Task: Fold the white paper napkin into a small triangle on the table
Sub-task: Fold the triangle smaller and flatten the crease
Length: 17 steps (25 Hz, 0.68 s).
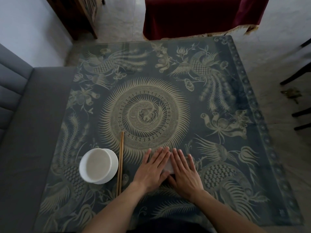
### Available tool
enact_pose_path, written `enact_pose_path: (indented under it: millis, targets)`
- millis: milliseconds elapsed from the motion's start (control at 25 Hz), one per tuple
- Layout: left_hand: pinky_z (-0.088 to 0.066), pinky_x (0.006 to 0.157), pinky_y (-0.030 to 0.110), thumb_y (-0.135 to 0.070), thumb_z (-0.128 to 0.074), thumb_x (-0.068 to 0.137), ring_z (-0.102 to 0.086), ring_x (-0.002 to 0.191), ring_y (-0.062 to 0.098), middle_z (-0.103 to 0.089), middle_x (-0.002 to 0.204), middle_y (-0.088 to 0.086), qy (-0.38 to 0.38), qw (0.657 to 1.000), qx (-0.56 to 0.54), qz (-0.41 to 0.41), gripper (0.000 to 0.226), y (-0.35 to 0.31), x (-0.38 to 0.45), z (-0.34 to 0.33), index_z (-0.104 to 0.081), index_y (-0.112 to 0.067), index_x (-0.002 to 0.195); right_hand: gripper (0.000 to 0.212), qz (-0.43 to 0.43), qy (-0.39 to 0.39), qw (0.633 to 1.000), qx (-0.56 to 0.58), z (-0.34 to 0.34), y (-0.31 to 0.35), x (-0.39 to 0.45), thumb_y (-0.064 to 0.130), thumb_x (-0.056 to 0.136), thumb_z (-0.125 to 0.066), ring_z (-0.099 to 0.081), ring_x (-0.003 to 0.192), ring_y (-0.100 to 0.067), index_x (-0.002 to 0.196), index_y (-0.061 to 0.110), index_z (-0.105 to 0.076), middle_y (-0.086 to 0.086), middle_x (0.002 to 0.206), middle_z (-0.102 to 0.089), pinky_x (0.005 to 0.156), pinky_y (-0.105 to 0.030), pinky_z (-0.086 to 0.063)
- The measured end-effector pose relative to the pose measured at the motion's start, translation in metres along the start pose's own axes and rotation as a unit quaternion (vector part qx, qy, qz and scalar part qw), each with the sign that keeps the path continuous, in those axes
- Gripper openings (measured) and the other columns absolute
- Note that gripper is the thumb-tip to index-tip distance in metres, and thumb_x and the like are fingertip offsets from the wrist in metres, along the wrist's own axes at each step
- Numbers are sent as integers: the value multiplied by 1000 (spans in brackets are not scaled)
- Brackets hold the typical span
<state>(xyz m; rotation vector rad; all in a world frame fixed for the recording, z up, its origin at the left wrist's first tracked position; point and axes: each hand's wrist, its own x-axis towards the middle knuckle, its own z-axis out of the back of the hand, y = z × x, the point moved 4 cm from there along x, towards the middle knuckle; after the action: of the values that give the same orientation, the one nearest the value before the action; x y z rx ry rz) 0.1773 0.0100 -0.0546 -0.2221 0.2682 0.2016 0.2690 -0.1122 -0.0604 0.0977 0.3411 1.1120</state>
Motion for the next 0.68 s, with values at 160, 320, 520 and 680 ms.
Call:
enact_pose_path:
  millis: [160, 320, 520, 680]
  targets:
    - [4, 118, 54, -54, -11, 104, 18, 149, 16, 15, 164, -2, 6, 1000, -4, 2, 67, 3, 2, -4, 6, -15, 156, 78, -8, -9, 1000, 0, 2, 1, 1, 58, 96, -33, -5, 150, -24, 154, 9, -16, -9, 163, -12, 117, -51, -6]
    - [2, 118, 54, -55, -12, 104, 13, 150, 17, 10, 165, -1, -1, 1000, -5, 8, 68, 4, 1, -8, 3, -15, 157, 78, -11, -15, 1000, 3, 0, 2, 2, 58, 96, -32, -4, 150, -22, 155, 10, -14, -7, 163, -10, 117, -51, -6]
    - [3, 118, 54, -57, -14, 103, 11, 151, 18, 8, 166, 0, -8, 1000, -2, 11, 70, 4, 1, -9, 4, -16, 157, 79, -23, -14, 1000, -7, 0, -10, -10, 63, 97, -31, -1, 150, -23, 156, 14, -13, -3, 164, -8, 117, -54, -7]
    - [0, 118, 55, -56, -11, 103, 9, 151, 18, 7, 166, 0, -9, 1000, -6, 14, 69, 5, 2, -11, 3, -15, 157, 74, -60, -16, 998, -17, -2, -36, -45, 60, 96, -33, -5, 150, -26, 155, 18, -19, 1, 163, -15, 115, -60, -11]
